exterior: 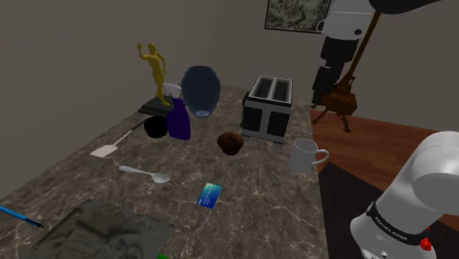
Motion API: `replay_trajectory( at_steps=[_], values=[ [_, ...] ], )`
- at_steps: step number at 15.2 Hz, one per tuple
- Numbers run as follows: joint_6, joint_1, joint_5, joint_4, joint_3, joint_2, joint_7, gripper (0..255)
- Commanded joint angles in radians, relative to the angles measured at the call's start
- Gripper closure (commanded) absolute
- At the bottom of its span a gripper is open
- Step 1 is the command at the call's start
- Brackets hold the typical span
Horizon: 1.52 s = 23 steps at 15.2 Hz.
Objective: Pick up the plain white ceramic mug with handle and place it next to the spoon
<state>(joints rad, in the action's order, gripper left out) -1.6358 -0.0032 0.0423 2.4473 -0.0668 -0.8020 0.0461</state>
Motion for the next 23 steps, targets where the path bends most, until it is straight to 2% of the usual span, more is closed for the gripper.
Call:
replay_trajectory(
  at_steps=[1,8,13,21,23],
  values=[
    [0.000,0.000,0.000,0.000,0.000,0.000,0.000,0],
    [-0.252,0.020,0.045,0.276,-0.057,-0.072,-0.065,0],
    [-0.463,0.045,0.089,0.442,-0.112,-0.059,-0.117,0],
    [-0.607,0.048,0.103,0.510,-0.127,0.017,-0.116,0],
    [-0.607,0.048,0.103,0.510,-0.127,0.017,-0.116,0]
  ],
)
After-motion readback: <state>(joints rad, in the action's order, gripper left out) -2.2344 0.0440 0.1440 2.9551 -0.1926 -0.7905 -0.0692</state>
